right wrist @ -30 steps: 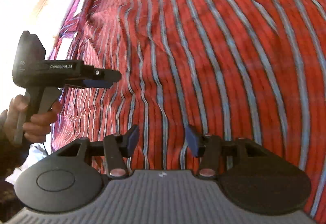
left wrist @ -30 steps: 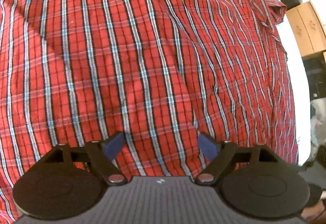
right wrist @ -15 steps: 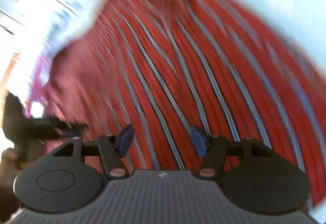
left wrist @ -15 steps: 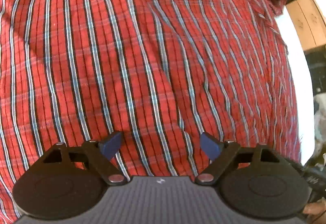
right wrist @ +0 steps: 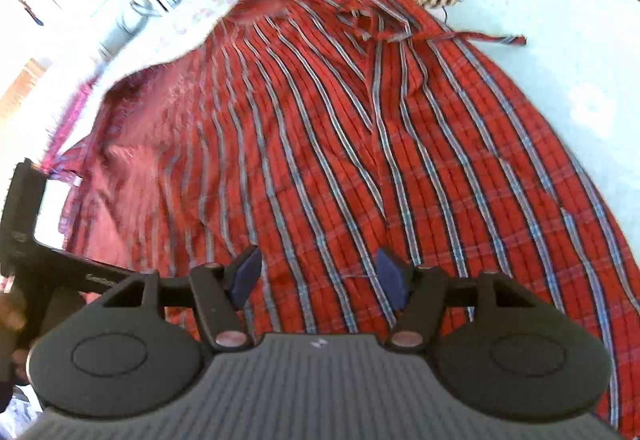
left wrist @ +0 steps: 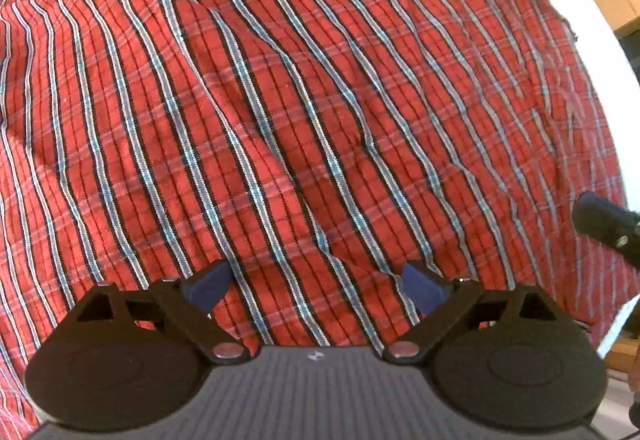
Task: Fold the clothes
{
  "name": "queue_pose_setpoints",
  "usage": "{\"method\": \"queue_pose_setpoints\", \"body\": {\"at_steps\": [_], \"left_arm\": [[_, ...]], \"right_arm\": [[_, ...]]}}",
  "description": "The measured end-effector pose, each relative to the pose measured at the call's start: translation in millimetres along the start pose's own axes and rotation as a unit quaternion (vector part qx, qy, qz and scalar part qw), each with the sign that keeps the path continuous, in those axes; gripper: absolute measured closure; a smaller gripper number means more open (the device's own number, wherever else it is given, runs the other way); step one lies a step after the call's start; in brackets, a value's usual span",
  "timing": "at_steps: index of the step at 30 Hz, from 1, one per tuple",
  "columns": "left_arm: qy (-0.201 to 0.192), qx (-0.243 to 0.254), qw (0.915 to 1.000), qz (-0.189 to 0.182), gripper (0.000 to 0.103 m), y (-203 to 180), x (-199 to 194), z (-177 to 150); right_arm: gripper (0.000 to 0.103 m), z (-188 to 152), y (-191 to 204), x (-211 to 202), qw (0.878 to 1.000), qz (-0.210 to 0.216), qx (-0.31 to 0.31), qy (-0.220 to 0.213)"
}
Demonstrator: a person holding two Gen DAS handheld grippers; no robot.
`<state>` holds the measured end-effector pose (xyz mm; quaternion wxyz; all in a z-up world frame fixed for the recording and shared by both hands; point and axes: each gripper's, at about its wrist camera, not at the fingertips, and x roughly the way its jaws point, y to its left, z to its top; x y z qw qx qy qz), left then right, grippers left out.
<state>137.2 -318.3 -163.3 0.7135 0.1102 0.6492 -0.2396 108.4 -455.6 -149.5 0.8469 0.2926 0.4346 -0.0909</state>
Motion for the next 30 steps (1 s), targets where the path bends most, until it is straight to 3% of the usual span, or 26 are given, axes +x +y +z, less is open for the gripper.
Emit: {"method": "queue_pose_setpoints", "body": {"at_steps": [2,5,8,10,13,16,19,21,23,27,30], "left_arm": [[0.000,0.007,0.9999,0.008,0.001,-3,3,-2],[0.001,0.021,0.9994,0.029,0.000,-9,6,-6],[0.004,0.019,0.9989,0.041,0.000,-9,7,-6],[0.006,0.015,0.9989,0.044,0.000,-6,7,-6],[0.011,0.010,0.9989,0.045,0.000,-1,6,-6],[0.014,0.008,0.9989,0.045,0.000,2,6,-3],[0.019,0.007,0.9988,0.044,0.000,6,6,-2],[0.023,0.006,0.9988,0.044,0.000,10,5,-1],[0.027,0.004,0.9987,0.044,0.000,14,5,0],[0.030,-0.002,0.9984,0.048,0.000,-8,23,25],[0.029,-0.003,0.9983,0.050,0.000,-6,23,28]], "right_arm": [[0.031,-13,-7,12,0.999,-0.019,0.011,0.047],[0.029,-47,-4,-1,0.998,-0.027,-0.010,0.050],[0.028,-52,-2,-14,0.997,-0.024,-0.005,0.075],[0.028,-37,-3,-19,0.998,-0.008,0.011,0.054],[0.027,2,3,-17,1.000,-0.009,-0.007,-0.029],[0.027,30,4,15,0.997,-0.010,-0.025,-0.067],[0.026,15,-7,46,0.999,-0.041,-0.011,-0.015],[0.025,-13,-4,34,0.998,-0.044,-0.032,-0.032],[0.020,-33,4,23,0.997,-0.057,-0.055,-0.006],[0.019,-43,5,6,0.998,-0.050,-0.041,0.012],[0.020,-28,5,-9,0.998,-0.028,-0.031,-0.039]]}}
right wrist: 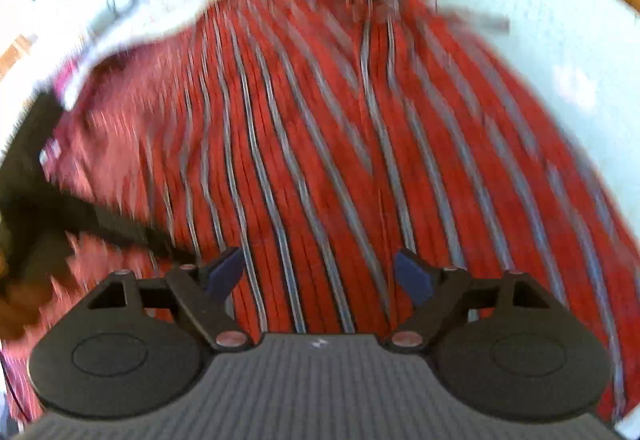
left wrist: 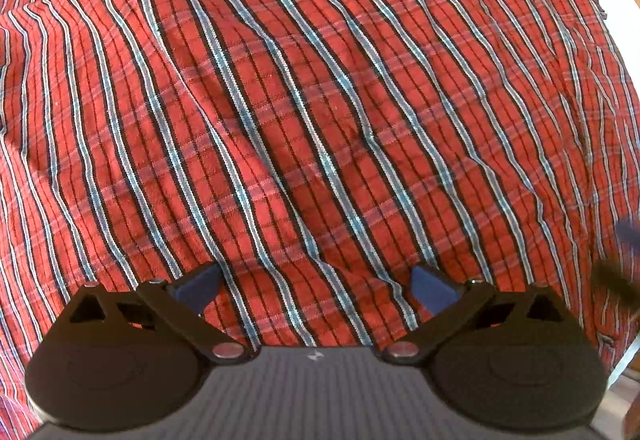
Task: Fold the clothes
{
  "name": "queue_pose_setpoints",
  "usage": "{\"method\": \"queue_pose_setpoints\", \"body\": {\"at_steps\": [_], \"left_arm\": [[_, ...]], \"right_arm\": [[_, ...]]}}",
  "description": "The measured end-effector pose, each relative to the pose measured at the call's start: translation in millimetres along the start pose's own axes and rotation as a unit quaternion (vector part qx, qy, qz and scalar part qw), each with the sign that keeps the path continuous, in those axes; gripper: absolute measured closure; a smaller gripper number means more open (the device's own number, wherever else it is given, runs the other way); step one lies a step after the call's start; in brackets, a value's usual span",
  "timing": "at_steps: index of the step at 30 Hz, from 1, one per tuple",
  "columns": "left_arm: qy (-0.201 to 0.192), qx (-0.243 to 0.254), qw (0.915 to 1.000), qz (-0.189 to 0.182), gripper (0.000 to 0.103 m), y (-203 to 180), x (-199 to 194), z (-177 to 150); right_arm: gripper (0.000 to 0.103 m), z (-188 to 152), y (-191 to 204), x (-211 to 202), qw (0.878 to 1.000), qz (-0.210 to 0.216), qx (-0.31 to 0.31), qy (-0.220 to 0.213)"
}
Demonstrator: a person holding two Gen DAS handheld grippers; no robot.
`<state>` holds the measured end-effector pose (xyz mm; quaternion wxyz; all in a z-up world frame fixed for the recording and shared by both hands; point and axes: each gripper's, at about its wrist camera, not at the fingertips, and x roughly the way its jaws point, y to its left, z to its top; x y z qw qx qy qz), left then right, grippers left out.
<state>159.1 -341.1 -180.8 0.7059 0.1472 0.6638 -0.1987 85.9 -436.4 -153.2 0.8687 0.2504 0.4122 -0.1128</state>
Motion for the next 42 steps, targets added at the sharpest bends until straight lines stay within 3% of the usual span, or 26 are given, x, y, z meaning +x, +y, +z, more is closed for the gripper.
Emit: {"method": "queue_pose_setpoints", "body": {"at_steps": [3,5,7,9,13,19,24,30,34,35,36,39,42], "left_arm": [[-0.001,0.002,1.0000,0.002,0.000,2,-6,-26],[0.000,0.001,1.0000,0.002,0.000,3,-8,-38],[0.000,-0.001,1.0000,0.002,0.000,-6,-4,-32],[0.000,-0.001,1.0000,0.002,0.000,-11,-1,-29],[0.002,-0.003,1.0000,0.006,0.000,-21,5,-14],[0.008,-0.005,0.9999,0.012,0.000,-39,4,7],[0.014,-0.007,0.9997,0.017,0.000,-44,-7,18],[0.017,-0.011,0.9995,0.025,0.000,-59,-1,35],[0.021,-0.019,0.9995,0.012,0.004,-59,-13,40],[0.014,-0.024,0.9996,-0.004,0.015,-58,-23,43],[-0.004,-0.030,0.9991,-0.030,0.018,-56,-38,49],[-0.088,-0.051,0.9907,-0.091,0.014,-51,-81,77],[-0.193,-0.048,0.9744,-0.106,0.007,-54,-106,123]], "right_arm": [[0.018,19,2,-1,0.999,0.012,-0.014,-0.050],[0.018,19,-2,11,0.999,0.003,-0.002,-0.034],[0.018,3,-16,26,0.999,-0.001,0.045,0.028],[0.017,-17,-20,18,0.998,0.002,0.059,0.024],[0.017,-25,-9,6,0.999,-0.005,0.018,0.027],[0.016,-1,-22,-6,0.998,-0.004,0.042,-0.053],[0.016,-14,-36,16,0.999,-0.030,0.039,0.006],[0.015,-27,-39,6,1.000,-0.018,0.025,-0.004],[0.005,-28,-36,7,1.000,-0.006,0.007,0.000],[0.003,-30,-35,7,1.000,0.003,-0.005,0.000],[0.003,-32,-34,7,1.000,0.005,-0.019,0.001],[0.003,-37,-32,5,0.999,0.007,-0.047,-0.002],[0.003,-40,-37,2,0.999,0.018,-0.038,-0.014]]}}
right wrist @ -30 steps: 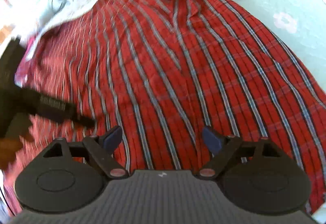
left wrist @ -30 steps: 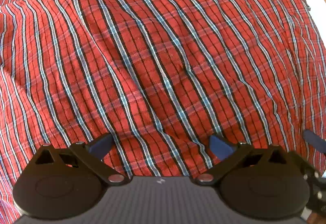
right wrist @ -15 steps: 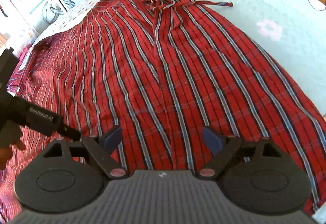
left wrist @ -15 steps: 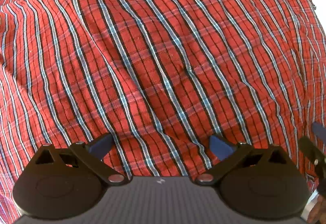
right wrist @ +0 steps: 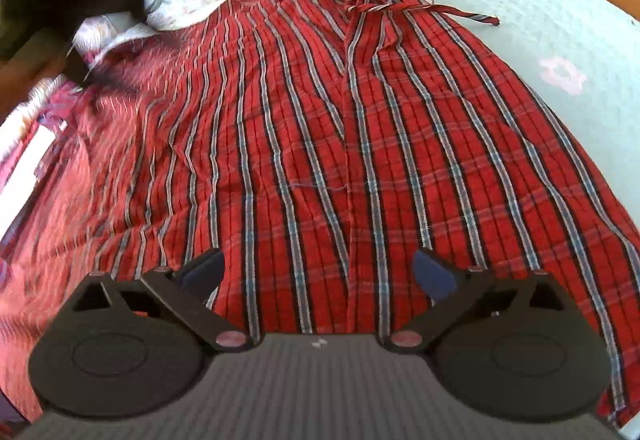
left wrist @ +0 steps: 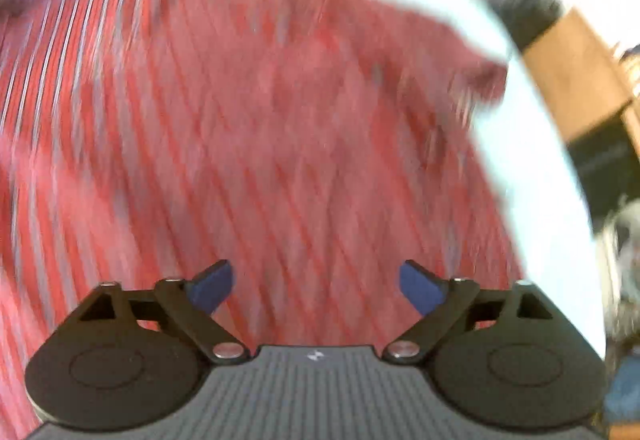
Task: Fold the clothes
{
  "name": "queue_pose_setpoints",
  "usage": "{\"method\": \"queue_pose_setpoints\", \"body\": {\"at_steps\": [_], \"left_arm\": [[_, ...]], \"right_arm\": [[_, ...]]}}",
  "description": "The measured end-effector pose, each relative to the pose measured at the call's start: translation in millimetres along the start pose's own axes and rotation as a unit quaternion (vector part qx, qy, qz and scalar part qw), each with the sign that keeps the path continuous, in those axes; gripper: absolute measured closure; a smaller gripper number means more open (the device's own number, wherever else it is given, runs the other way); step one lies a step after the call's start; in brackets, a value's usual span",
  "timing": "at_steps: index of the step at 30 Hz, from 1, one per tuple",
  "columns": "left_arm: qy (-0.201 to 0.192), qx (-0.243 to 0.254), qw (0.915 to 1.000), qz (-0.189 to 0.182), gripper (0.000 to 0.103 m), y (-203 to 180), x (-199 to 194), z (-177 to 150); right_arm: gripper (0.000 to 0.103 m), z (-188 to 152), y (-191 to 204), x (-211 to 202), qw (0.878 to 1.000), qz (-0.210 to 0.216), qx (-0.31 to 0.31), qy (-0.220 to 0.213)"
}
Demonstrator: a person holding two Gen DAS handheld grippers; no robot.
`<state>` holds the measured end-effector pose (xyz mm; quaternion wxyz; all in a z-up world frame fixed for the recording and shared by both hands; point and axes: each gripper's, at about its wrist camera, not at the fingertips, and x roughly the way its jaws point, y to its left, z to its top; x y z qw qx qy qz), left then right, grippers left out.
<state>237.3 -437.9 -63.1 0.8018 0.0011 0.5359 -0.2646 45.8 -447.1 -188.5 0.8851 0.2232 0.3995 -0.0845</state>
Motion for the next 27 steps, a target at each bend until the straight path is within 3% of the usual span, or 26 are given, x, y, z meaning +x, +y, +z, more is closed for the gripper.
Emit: {"method": "queue_pose_setpoints", "body": {"at_steps": [2,5,7,11,13,16,17,19,21,27], "left_arm": [[-0.042,0.003,0.9991,-0.002,0.007,-20,23,33],[-0.074,-0.021,0.9959,-0.048,0.007,-23,55,62],[-0.114,-0.011,0.9924,-0.044,0.007,-40,75,85],[-0.129,-0.002,0.9905,-0.046,0.007,-62,115,124],[-0.154,-0.025,0.9878,-0.006,0.008,-58,135,145],[-0.177,-0.057,0.9822,0.025,0.011,-43,152,173],[-0.179,-0.072,0.9805,0.038,0.011,-37,155,181],[-0.177,-0.100,0.9788,0.029,0.011,-23,158,195],[-0.154,-0.123,0.9801,0.024,0.012,-13,165,206],[-0.127,-0.153,0.9798,0.022,0.021,-3,187,209]], "right_arm": [[0.003,-3,-3,-2,1.000,0.008,0.007,-0.008],[0.002,-6,-4,-3,1.000,0.018,-0.005,-0.013],[0.001,-8,-4,-3,0.999,0.023,-0.021,-0.013],[0.000,-9,-4,-3,0.998,0.032,-0.048,-0.010],[0.000,-9,-6,-3,0.998,0.035,-0.048,-0.011],[0.000,-9,-10,-3,0.998,0.042,-0.036,-0.016],[0.000,-9,-11,-4,0.998,0.044,-0.033,-0.019],[0.000,-10,-12,-4,0.998,0.047,-0.030,-0.024],[0.000,-11,-13,-4,0.998,0.049,-0.031,-0.028],[0.000,-11,-13,-2,0.998,0.052,-0.031,-0.032]]}}
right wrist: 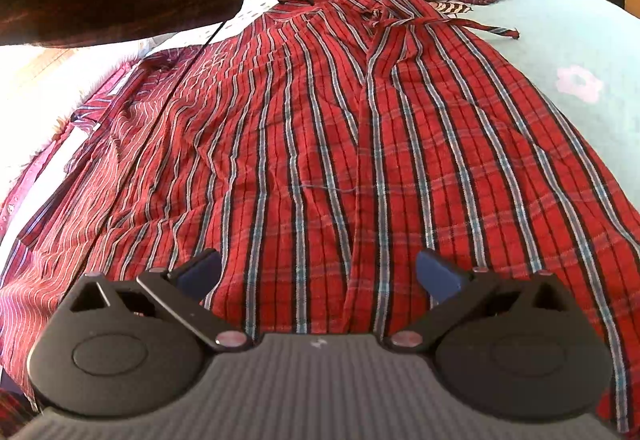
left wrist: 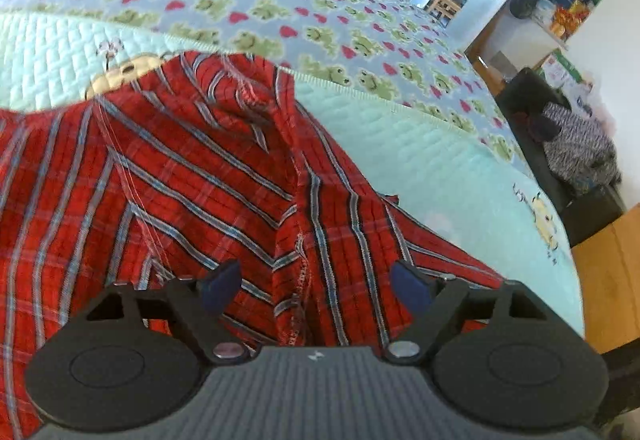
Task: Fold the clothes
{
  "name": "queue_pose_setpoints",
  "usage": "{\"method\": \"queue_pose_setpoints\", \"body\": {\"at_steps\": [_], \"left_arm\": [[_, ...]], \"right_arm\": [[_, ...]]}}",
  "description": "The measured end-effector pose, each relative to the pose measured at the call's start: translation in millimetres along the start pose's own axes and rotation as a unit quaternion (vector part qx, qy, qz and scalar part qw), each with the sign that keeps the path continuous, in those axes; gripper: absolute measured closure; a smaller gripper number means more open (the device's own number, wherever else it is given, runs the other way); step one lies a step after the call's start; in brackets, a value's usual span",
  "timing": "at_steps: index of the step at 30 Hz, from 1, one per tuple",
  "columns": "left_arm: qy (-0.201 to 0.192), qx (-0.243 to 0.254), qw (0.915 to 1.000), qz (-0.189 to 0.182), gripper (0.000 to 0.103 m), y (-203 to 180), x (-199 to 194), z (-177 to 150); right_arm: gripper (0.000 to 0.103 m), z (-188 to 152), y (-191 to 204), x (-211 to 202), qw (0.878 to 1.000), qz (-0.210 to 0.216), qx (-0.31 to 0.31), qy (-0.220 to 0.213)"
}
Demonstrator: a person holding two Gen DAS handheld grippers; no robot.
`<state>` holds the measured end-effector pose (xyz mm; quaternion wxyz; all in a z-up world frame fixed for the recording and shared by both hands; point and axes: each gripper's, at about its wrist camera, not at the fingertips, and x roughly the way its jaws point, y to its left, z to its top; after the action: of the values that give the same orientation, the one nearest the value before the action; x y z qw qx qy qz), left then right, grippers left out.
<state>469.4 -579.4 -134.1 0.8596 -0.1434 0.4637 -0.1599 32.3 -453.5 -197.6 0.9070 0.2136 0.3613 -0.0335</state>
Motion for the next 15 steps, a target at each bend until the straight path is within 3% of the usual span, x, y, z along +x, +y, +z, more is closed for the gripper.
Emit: {"method": "queue_pose_setpoints", "body": {"at_steps": [1,5,8,12,14,15], "left_arm": [[0.002,-0.005,1.0000,-0.006,0.025,2,2,0],[0.002,0.009,0.9991,-0.042,0.083,4,8,-1],[-0.006,0.041,0.9983,-0.041,0.101,-2,1,-3],[-0.013,0.067,0.9973,-0.029,0.102,-3,-19,-7],[-0.017,0.080,0.9961,-0.033,0.102,0,-37,-8],[-0.019,0.087,0.9954,-0.035,0.102,1,-46,-9]], "right_arm": [[0.000,0,0,1,1.000,-0.001,0.002,0.000],[0.000,0,1,2,1.000,-0.004,-0.003,-0.003],[0.000,-1,3,2,1.000,-0.011,-0.004,-0.005],[0.002,6,-3,-1,0.999,-0.010,0.039,-0.006],[0.014,11,-10,-10,0.996,-0.034,0.081,-0.016],[0.014,13,-14,-16,0.993,-0.049,0.102,-0.021]]}}
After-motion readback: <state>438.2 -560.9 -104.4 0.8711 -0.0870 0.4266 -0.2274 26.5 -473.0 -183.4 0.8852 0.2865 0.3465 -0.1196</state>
